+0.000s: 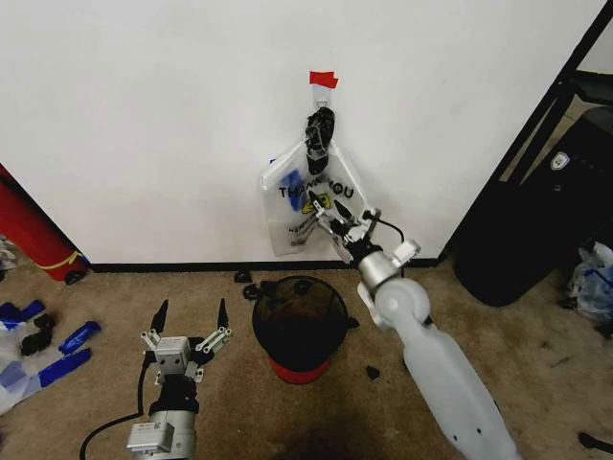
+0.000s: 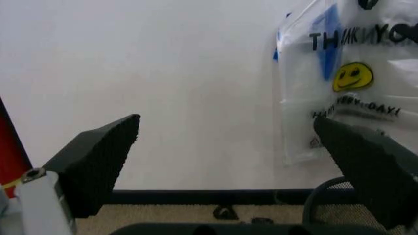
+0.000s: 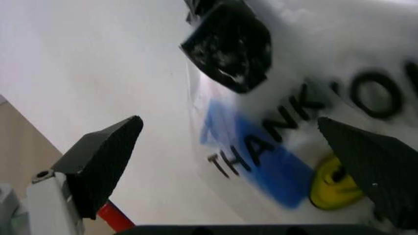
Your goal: Pick up the garbage bag from the wall and place it over the trash bin.
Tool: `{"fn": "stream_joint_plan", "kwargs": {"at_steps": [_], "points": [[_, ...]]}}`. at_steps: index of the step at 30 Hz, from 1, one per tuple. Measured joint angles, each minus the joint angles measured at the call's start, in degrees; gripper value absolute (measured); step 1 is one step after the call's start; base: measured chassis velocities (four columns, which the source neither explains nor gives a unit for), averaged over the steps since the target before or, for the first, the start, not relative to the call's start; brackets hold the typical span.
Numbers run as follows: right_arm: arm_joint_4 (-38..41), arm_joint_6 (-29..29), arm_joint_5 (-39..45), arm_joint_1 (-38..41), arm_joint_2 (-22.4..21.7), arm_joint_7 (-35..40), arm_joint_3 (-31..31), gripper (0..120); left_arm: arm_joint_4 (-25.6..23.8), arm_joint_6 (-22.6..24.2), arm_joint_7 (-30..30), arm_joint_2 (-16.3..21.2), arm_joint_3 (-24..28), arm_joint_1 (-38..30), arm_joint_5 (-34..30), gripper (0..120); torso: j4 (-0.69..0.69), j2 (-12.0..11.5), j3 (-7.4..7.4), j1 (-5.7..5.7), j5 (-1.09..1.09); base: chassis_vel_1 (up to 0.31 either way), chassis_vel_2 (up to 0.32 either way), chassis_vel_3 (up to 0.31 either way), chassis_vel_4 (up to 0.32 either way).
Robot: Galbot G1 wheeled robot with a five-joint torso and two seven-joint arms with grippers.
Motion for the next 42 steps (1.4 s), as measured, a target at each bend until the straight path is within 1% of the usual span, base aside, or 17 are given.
{"fn": "stream_joint_plan", "kwargs": {"at_steps": [6, 10, 23, 27, 28, 31, 32, 33, 34, 35, 36, 37, 38, 41, 42], "points": [[-4.1, -0.3, 1.8, 5.5, 0.1, -0.2, -2.5, 100, -0.5, 0.0, 0.0, 0.0, 0.0, 0.3, 0.2, 100, 0.01, 0.0, 0.00, 0.00, 0.00, 0.000, 0.000, 0.000, 0.000], [-4.7, -0.4, 2.2, 7.5, 0.5, 0.1, -2.8, 100, -1.0, 0.1, 0.1, 0.0, -0.5, 0.3, 0.2, 100, 0.01, 0.0, 0.00, 0.00, 0.00, 0.000, 0.000, 0.000, 0.000], [-4.6, -0.5, 1.5, 9.0, 0.2, 2.3, -2.5, 100, -1.5, 0.3, 0.1, -0.1, -0.6, -0.2, -0.6, 100, 0.00, 0.0, 0.00, 0.00, 0.01, 0.000, 0.000, 0.000, 0.000], [-4.3, -0.6, 1.6, 8.7, -0.2, 2.5, -2.1, 82, -1.3, 0.4, 0.2, 0.0, -0.5, -0.4, -0.7, 100, 0.00, 0.0, 0.00, 0.00, 0.01, 0.000, 0.000, 0.000, 0.000], [-4.3, -0.6, 1.6, 8.7, -0.2, 2.5, -2.1, 82, -1.3, 0.4, 0.2, 0.0, -0.5, -0.4, -0.7, 100, 0.00, 0.0, 0.00, 0.00, 0.01, 0.000, 0.000, 0.000, 0.000], [-4.3, -0.6, 1.7, 8.7, -0.4, 2.5, -2.0, 69, -1.3, 0.5, 0.2, 0.0, -0.5, -0.5, -0.8, 100, 0.01, 0.0, 0.00, 0.00, 0.01, 0.000, 0.000, 0.000, 0.000], [-4.3, -0.6, 1.7, 8.7, -0.5, 2.5, -1.9, 62, -1.3, 0.5, 0.2, 0.0, -0.5, -0.5, -0.8, 100, 0.01, 0.0, 0.00, -0.01, 0.01, 0.000, 0.000, 0.000, 0.000], [-4.3, -0.6, 1.7, 8.7, -0.5, 2.6, -1.9, 59, -1.3, 0.5, 0.1, 0.0, -0.5, -0.5, -0.8, 100, 0.01, 0.0, 0.00, -0.01, 0.01, 0.000, 0.000, 0.000, 0.000], [-4.3, -0.6, 1.7, 8.7, -0.5, 2.6, -1.9, 59, -1.3, 0.5, 0.1, 0.0, -0.5, -0.5, -0.8, 100, 0.01, 0.0, 0.00, -0.01, 0.01, 0.000, 0.000, 0.000, 0.000], [-4.3, -0.6, 1.7, 8.6, -0.5, 2.6, -1.8, 55, -1.4, 0.5, 0.1, 0.0, -0.5, -0.4, -0.9, 100, 0.01, 0.0, 0.00, -0.01, 0.01, 0.000, 0.000, 0.000, 0.000], [-4.3, -0.6, 1.7, 8.6, -0.6, 2.7, -1.8, 49, -1.4, 0.6, 0.1, 0.0, -0.6, -0.4, -1.0, 100, 0.01, 0.0, 0.00, -0.01, 0.01, 0.000, 0.000, 0.000, 0.000], [-4.3, -0.6, 1.7, 8.6, -0.6, 2.8, -1.8, 46, -1.5, 0.6, 0.1, 0.0, -0.6, -0.4, -1.0, 100, 0.00, 0.0, 0.00, -0.01, 0.01, 0.000, 0.000, 0.000, 0.000], [-4.3, -0.6, 1.7, 8.6, -0.6, 2.8, -1.8, 46, -1.5, 0.6, 0.1, 0.0, -0.6, -0.4, -1.0, 100, 0.00, 0.0, 0.00, -0.01, 0.01, 0.000, 0.000, 0.000, 0.000], [-4.3, -0.7, 1.8, 8.6, -0.6, 3.0, -1.8, 32, -1.8, 0.9, 0.0, 0.1, -0.7, -0.5, -1.6, 100, 0.01, 0.0, 0.00, -0.01, 0.01, 0.000, 0.000, 0.000, 0.000], [-4.3, -0.8, 1.9, 8.7, -0.6, 3.2, -1.7, 26, -1.9, 1.0, -0.1, 0.1, -0.7, -0.6, -1.8, 100, 0.01, 0.0, 0.00, -0.01, 0.01, 0.000, 0.000, 0.000, 0.000]]}}
